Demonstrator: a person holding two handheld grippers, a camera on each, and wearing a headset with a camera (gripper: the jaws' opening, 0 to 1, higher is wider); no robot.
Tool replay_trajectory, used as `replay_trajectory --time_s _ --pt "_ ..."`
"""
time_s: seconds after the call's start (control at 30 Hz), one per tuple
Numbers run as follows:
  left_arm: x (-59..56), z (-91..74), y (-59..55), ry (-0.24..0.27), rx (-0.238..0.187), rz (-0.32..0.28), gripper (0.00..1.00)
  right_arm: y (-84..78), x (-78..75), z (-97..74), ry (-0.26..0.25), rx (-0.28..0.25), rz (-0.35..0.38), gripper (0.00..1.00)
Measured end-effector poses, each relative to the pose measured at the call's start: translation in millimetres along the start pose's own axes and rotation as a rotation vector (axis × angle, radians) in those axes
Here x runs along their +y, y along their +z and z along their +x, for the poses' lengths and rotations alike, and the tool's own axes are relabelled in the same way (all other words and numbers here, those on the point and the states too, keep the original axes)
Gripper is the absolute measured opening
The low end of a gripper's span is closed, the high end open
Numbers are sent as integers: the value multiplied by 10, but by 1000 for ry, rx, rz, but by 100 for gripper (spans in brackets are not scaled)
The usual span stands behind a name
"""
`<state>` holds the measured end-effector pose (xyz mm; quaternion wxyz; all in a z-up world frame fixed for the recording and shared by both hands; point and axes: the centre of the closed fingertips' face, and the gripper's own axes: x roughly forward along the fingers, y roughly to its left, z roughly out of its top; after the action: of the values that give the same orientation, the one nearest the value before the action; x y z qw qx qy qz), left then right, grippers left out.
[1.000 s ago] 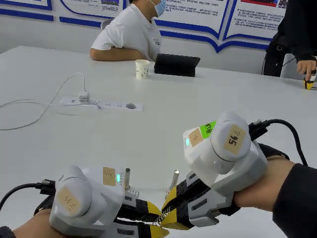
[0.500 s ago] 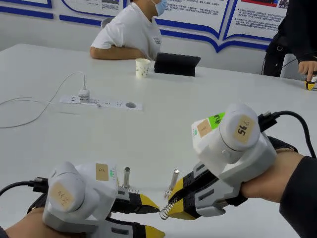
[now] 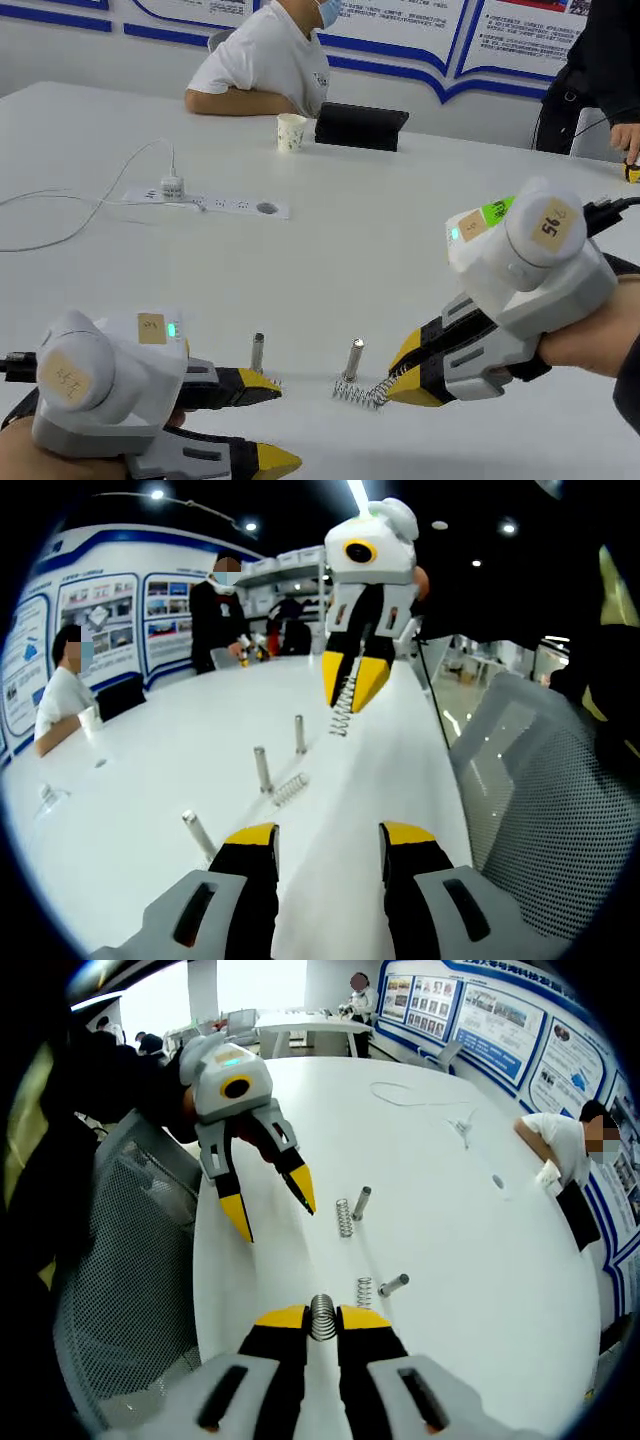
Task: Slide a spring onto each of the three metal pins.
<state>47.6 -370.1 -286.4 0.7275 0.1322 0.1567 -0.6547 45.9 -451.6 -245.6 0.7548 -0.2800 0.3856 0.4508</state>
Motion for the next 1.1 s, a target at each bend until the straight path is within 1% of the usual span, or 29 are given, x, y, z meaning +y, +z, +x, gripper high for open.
replay_trajectory --time_s 0.27,0.5,0.6,0.67,0.77,0.83,0.93,1.0,1.03,1.1 --pt "150 -143 -94 72 -6 -46 50 -99 -222 -128 -42 7 43 12" --pt "217 -208 -155 114 -13 -71 56 -182 -389 -226 -72 33 62 12" --pt "229 -228 -194 127 -12 -83 58 -232 -471 -266 -89 57 67 12" --pt "229 -243 -211 133 -12 -89 59 -285 -538 -283 -99 79 71 12" --pt "239 -263 -234 144 -14 -100 61 -386 -637 -301 -119 130 77 12" --pt "245 -271 -238 149 -16 -104 61 -411 -675 -300 -124 144 81 12" --pt "254 -280 -245 158 -18 -111 62 -474 -754 -271 -128 176 101 12" --pt "255 -282 -248 160 -18 -113 62 -501 -780 -249 -129 192 101 12" --pt "253 -282 -249 161 -18 -114 62 -530 -801 -230 -131 212 104 12" --pt "250 -284 -252 161 -17 -115 62 -552 -823 -197 -127 224 105 12"
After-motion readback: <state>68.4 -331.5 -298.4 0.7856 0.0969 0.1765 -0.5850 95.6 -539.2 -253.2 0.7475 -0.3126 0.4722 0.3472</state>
